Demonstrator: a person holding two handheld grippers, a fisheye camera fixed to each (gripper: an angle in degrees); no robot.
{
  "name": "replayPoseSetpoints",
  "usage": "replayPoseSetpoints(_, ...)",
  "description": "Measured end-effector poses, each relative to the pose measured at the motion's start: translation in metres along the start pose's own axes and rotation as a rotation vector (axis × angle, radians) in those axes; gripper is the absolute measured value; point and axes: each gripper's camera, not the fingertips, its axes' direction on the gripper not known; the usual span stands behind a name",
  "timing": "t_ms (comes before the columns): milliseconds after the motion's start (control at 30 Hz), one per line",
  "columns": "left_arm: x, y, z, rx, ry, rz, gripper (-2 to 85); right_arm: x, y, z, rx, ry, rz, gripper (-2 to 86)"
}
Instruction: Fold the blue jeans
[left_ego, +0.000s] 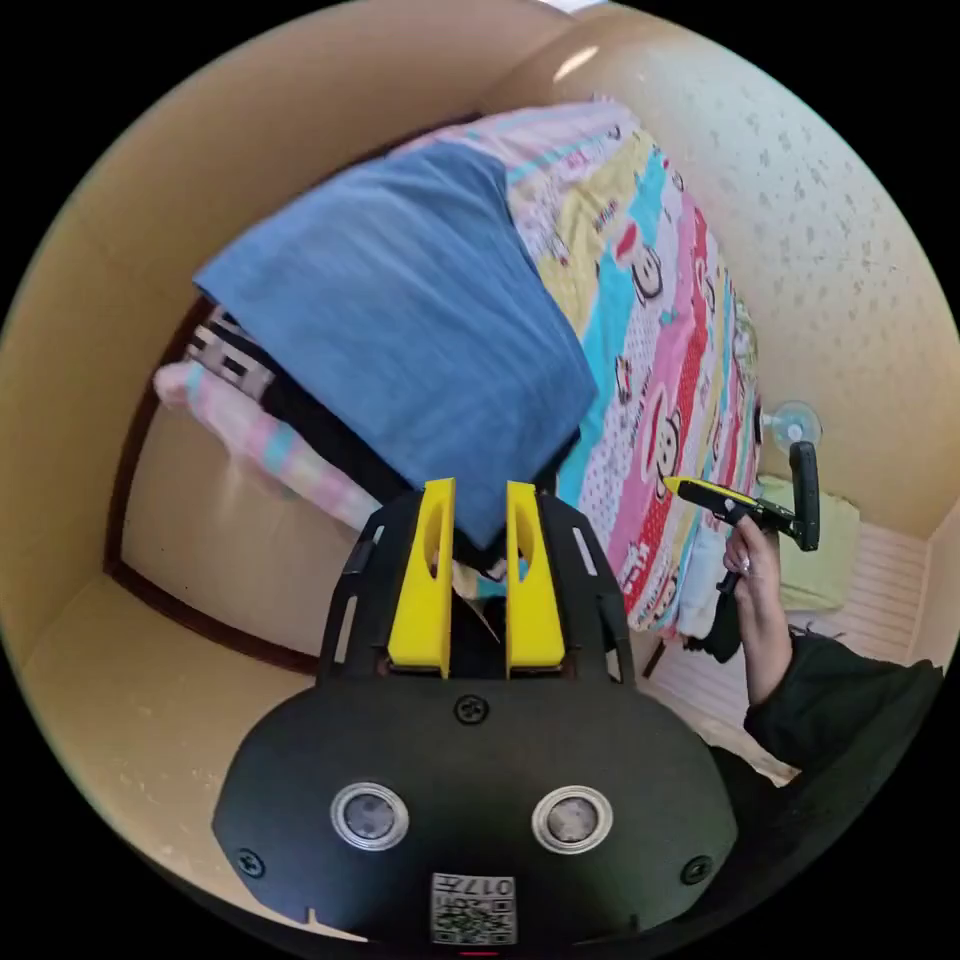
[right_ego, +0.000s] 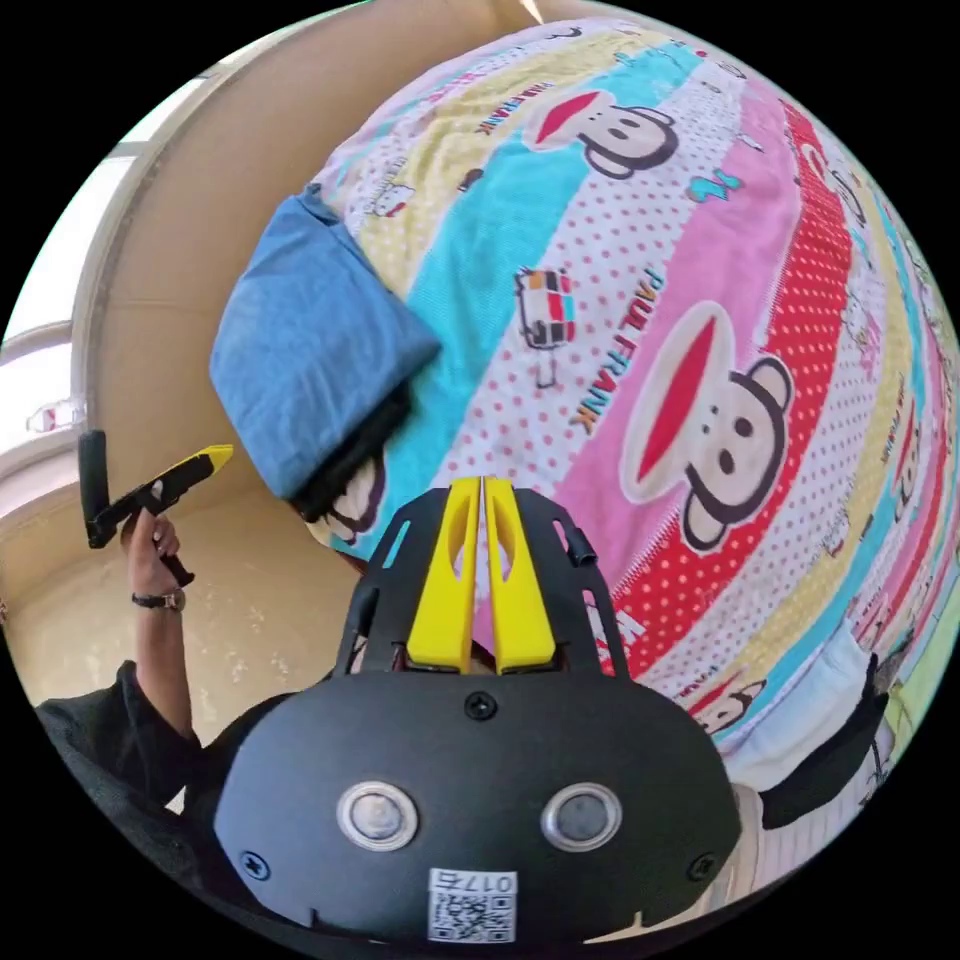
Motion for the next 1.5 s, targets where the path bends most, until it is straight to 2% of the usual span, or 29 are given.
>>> replayPoseSetpoints(67,-0.024,-0.016,-0.032,0.080,-0.022,-0.033,12.0,-0.030,-0.067,0.017,-0.006,-0.240,-0.043,6.3)
replayPoseSetpoints(133,-0.043,-0.031,-0.048,0.147,-0.002,-0.066,12.7,-0.050,-0.109,0.033,-0.019,-0.346,-0.062,7.7)
replayPoseSetpoints(200,-0.049,-0.041,-0.035,0.126,0.008,-0.072,11.8,-0.071,-0.142,0.054,-0.015,-0.306,-0.071,8.1)
replayPoseSetpoints(267,-0.049,-0.047,-0.005,0.038,-0.020,-0.084,11.3,-0.092,-0.174,0.101,-0.050,-0.095,-0.070,8.5)
replayPoseSetpoints(333,-0.035,-0.030,-0.007,0.123,-0.127,-0.093,10.6,-0.101,-0.187,0.144,-0.098,0.022,-0.096,8.3)
replayPoseSetpoints(367,-0.031,-0.027,-0.010,0.133,-0.144,-0.100,10.2,-0.104,-0.185,0.150,-0.038,0.069,-0.124,7.6)
replayPoseSetpoints(433,-0.015,-0.015,-0.024,0.130,-0.197,-0.089,5.9,-0.104,-0.185,0.153,-0.046,0.091,-0.159,4.7)
replayPoseSetpoints(500,-0.006,-0.006,-0.040,0.132,-0.173,-0.067,3.4,-0.097,-0.178,0.143,-0.026,0.048,-0.212,2.8)
replayPoseSetpoints(567,0.005,0.003,-0.061,0.140,-0.038,-0.017,2.4,-0.071,-0.162,0.121,0.012,-0.069,-0.217,1.9)
replayPoseSetpoints(633,0.030,0.019,-0.080,0.103,0.226,0.072,1.5,-0.044,-0.145,0.102,0.035,-0.106,-0.203,1.6)
replayPoseSetpoints(800,0.136,0.074,-0.074,-0.024,0.467,0.294,-0.3,0.034,-0.073,0.056,0.124,0.227,-0.105,1.3)
replayPoseSetpoints(933,0.217,0.114,-0.053,-0.174,0.832,0.446,-0.8,0.137,0.003,0.024,0.170,0.414,0.152,1.2)
replayPoseSetpoints(967,0.225,0.118,-0.048,-0.212,0.843,0.449,-0.8,0.166,0.023,0.024,0.151,0.510,0.230,1.2)
replayPoseSetpoints(1067,0.239,0.135,-0.025,-0.362,0.747,0.446,-0.5,0.235,0.058,0.042,0.055,0.690,0.430,1.4)
replayPoseSetpoints(1133,0.222,0.140,-0.015,-0.432,0.691,0.414,1.2,0.269,0.073,0.055,0.006,0.704,0.533,1.6)
replayPoseSetpoints(1267,0.180,0.132,-0.010,-0.498,0.536,0.313,7.9,0.281,0.093,0.071,0.038,0.553,0.587,2.8)
replayPoseSetpoints(1400,0.158,0.101,-0.019,-0.438,0.343,0.269,13.4,0.258,0.098,0.078,0.097,0.575,0.601,2.8)
replayPoseSetpoints(1500,0.153,0.084,-0.006,-0.389,0.187,0.219,13.0,0.242,0.093,0.094,0.085,0.325,0.490,1.7)
